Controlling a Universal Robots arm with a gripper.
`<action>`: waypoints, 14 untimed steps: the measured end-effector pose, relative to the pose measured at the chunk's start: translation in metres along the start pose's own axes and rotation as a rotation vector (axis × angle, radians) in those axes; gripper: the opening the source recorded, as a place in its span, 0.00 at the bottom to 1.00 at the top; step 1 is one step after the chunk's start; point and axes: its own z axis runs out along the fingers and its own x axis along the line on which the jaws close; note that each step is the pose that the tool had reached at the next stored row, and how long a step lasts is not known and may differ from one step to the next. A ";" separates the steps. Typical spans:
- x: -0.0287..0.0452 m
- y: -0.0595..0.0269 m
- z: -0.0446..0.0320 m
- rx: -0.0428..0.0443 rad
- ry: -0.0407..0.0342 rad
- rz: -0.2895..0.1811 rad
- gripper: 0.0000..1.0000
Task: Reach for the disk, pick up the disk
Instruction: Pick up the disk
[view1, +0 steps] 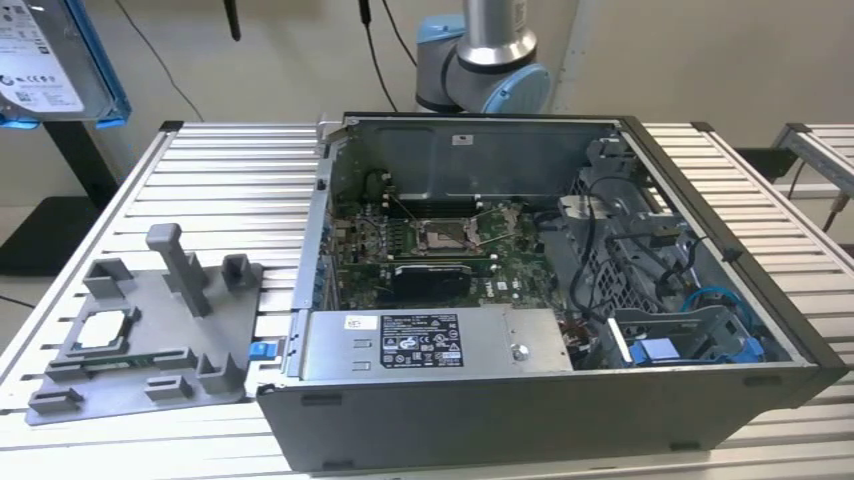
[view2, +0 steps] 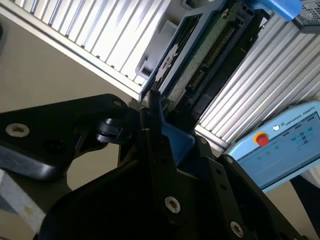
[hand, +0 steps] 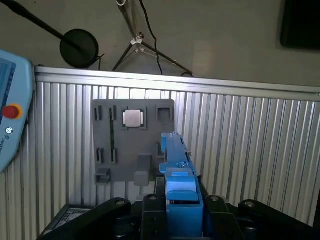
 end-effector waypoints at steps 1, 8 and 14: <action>0.0000 0.0000 0.0000 0.0000 0.0002 0.000 0.00; 0.0001 -0.0023 0.0001 -0.0001 0.0003 0.000 0.00; 0.0015 -0.0275 0.0019 -0.0021 0.0001 0.000 0.00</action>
